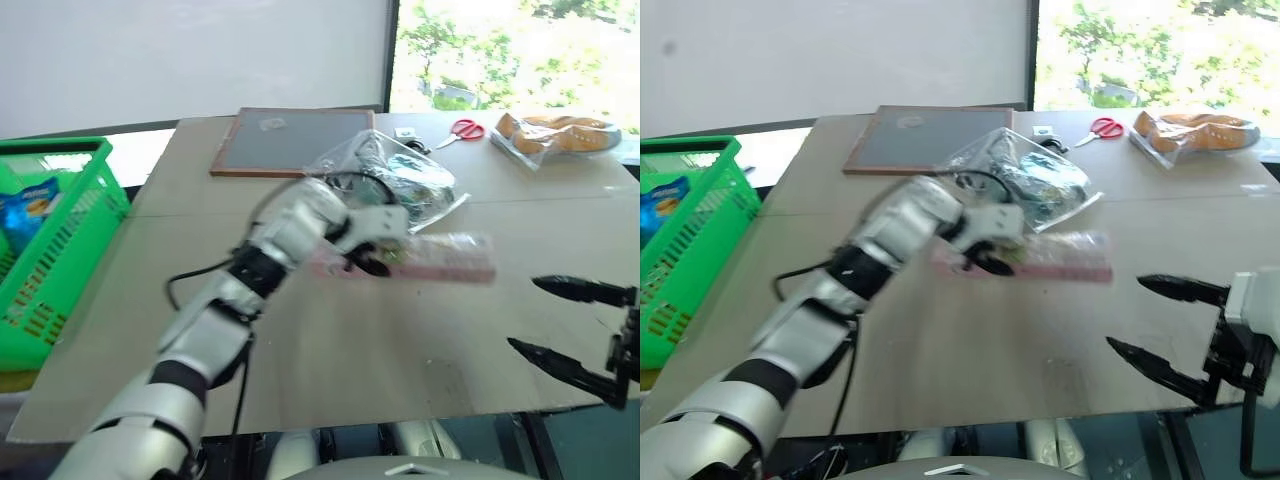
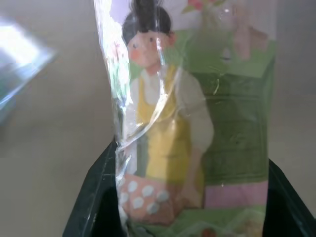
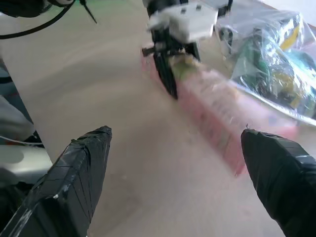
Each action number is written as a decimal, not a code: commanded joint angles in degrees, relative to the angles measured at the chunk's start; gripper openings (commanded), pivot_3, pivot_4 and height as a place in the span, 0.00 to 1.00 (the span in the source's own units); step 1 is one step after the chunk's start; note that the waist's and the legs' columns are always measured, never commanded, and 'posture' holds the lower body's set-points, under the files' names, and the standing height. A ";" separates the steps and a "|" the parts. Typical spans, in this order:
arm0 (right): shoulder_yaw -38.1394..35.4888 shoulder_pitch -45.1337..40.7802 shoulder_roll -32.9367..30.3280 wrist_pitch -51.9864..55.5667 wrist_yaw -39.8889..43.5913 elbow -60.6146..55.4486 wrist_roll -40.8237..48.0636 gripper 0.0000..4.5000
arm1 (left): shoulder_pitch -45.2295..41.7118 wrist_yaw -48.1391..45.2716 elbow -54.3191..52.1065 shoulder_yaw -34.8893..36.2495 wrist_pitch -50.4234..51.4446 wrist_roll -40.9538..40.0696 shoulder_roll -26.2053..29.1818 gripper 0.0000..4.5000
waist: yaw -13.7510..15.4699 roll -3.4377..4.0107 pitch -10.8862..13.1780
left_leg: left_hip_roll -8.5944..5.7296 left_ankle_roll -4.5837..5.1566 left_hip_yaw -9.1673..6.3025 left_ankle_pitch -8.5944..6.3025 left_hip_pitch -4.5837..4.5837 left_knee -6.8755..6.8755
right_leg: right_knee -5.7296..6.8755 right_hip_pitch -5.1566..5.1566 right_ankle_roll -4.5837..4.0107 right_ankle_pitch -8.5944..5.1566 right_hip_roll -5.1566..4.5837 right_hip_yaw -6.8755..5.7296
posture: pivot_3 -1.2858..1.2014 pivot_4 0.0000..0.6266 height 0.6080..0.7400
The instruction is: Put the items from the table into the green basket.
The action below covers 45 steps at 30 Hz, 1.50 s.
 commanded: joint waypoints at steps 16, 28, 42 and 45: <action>34.66 -37.37 1.02 -7.89 6.31 17.91 -5.16 1.00 | -7.29 38.17 29.03 27.86 -2.55 6.21 32.16 0.48 | 14.49 -0.54 -0.09 | -0.04 -0.26 -0.02 0.15 -0.39 0.07 | 0.00 -0.34 -0.26 0.16 -0.15 -0.23 | 0.58 0.02 1.00; 40.68 -45.30 7.54 -8.76 4.62 19.32 -7.25 1.00 | 2.89 51.14 54.15 30.23 -29.51 4.90 33.94 0.80 | 15.56 -1.43 -1.25 | -0.11 -0.02 -0.16 -0.03 -0.94 0.21 | 0.02 -0.81 -0.32 0.24 -0.58 -0.68 | 0.59 0.01 1.00; 40.31 -43.01 7.90 -4.72 -7.89 20.21 -13.03 1.00 | 19.79 46.11 -11.13 47.02 -6.74 -39.16 17.30 0.98 | 16.98 -1.47 -2.18 | -0.20 -0.24 -0.15 0.11 -0.97 0.11 | 0.06 -0.80 -0.38 0.27 -0.96 -1.26 | 0.60 0.04 1.00; 38.79 -37.86 6.28 0.30 -11.03 19.86 -12.57 1.00 | 32.88 42.99 -30.08 42.08 4.92 -46.09 18.59 0.98 | 16.72 -1.42 -2.20 | -0.20 -0.25 -0.16 0.13 -0.94 0.09 | 0.08 -0.78 -0.38 0.27 -0.96 -1.31 | 0.60 0.05 1.00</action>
